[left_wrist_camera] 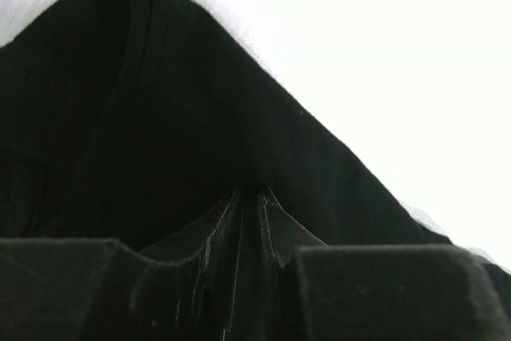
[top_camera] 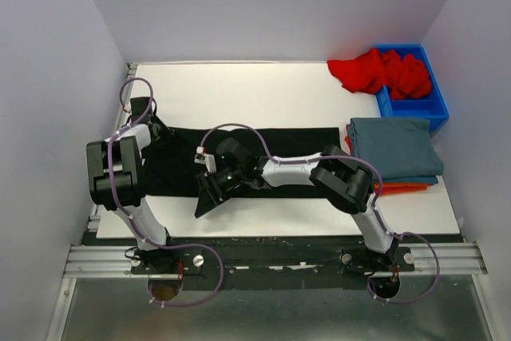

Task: Fold and stack the t-shirts
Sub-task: Fold the other side of the tshirt into a rectangle

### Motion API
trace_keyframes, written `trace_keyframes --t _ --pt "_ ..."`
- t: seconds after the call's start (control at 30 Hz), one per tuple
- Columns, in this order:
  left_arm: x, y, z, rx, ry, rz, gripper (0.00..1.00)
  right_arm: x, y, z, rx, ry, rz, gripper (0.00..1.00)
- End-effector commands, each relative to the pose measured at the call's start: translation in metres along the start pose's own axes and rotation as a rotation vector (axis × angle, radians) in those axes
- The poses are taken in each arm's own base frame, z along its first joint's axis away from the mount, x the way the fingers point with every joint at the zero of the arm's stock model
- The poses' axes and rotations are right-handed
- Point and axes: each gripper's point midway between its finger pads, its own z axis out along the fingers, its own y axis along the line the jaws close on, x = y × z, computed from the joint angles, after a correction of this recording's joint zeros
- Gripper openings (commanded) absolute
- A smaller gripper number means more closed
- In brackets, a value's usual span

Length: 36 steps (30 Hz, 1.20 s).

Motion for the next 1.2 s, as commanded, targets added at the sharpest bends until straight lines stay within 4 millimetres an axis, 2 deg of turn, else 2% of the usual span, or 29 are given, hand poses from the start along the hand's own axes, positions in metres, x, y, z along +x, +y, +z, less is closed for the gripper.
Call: trace_keyframes --t 0.0,0.13,0.2,0.33,0.43,0.5,0.67,0.93,1.07,1.17 --pt "0.014 0.002 -0.021 0.025 -0.003 -0.011 0.28 -0.023 0.004 -0.021 0.046 -0.082 -0.065 0.70" --pt "0.020 -0.003 -0.048 0.055 -0.055 -0.021 0.29 -0.053 -0.006 -0.035 0.083 -0.179 -0.036 0.68" --pt "0.028 -0.005 -0.061 0.060 -0.073 -0.009 0.31 -0.065 -0.018 -0.042 0.123 -0.232 -0.010 0.68" --pt "0.047 -0.005 -0.071 0.069 -0.064 0.006 0.32 -0.079 -0.032 -0.039 0.140 -0.257 0.026 0.57" --pt "0.058 -0.004 -0.069 0.084 -0.040 -0.001 0.32 -0.087 -0.034 -0.033 0.120 -0.257 0.033 0.21" --pt "0.065 -0.006 -0.067 0.097 -0.020 -0.001 0.31 -0.092 -0.035 -0.029 0.107 -0.251 0.033 0.01" --pt "0.081 -0.007 -0.063 0.095 0.021 0.002 0.27 -0.099 -0.051 -0.024 0.143 -0.258 0.049 0.01" --pt "0.085 -0.013 -0.058 0.069 0.063 0.043 0.24 -0.103 -0.087 -0.030 0.136 -0.267 0.144 0.01" --pt "0.094 -0.012 -0.058 0.044 0.090 0.058 0.23 -0.097 -0.104 -0.024 0.174 -0.217 0.200 0.01" --pt "0.103 -0.002 -0.061 -0.006 0.116 0.069 0.21 -0.090 -0.117 -0.022 0.215 -0.202 0.251 0.01"
